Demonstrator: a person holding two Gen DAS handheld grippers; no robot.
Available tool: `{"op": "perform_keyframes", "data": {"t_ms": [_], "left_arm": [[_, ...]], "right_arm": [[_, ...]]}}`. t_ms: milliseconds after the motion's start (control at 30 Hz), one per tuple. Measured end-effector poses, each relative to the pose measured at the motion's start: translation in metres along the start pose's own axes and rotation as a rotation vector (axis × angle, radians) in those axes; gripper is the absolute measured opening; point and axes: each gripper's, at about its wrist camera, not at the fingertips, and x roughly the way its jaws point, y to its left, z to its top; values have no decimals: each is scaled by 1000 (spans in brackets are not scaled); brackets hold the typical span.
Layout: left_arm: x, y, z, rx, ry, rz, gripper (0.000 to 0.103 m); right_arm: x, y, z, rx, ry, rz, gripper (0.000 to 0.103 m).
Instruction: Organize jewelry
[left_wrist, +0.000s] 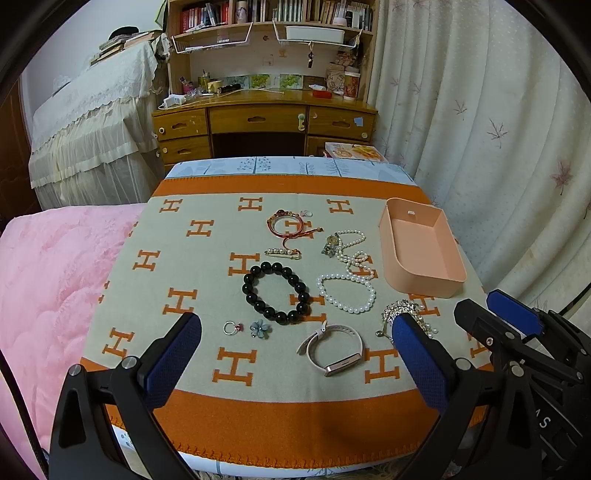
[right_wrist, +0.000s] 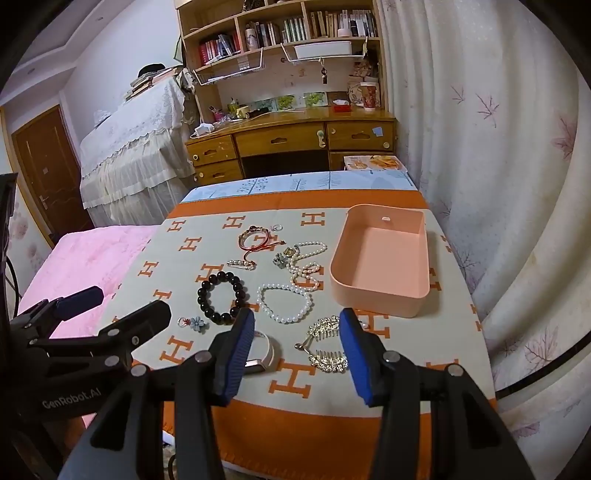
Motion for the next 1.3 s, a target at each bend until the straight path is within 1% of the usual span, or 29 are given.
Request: {"op": "perform_keyframes", "data": {"t_ms": [433, 967, 1167, 1300], "left_arm": [[6, 1, -1, -6, 8, -5, 102], [4, 6, -1, -6, 8, -5, 102], [10, 6, -2, 3, 31, 1, 102], [14, 4, -1, 15, 43, 8, 102]], "right_arm": [[3, -1, 1, 1, 2, -1, 48], [4, 1, 2, -1, 5, -4, 48], [10, 4, -2, -12, 12, -19, 48], [10, 0, -5, -16, 13, -26, 48]]}}
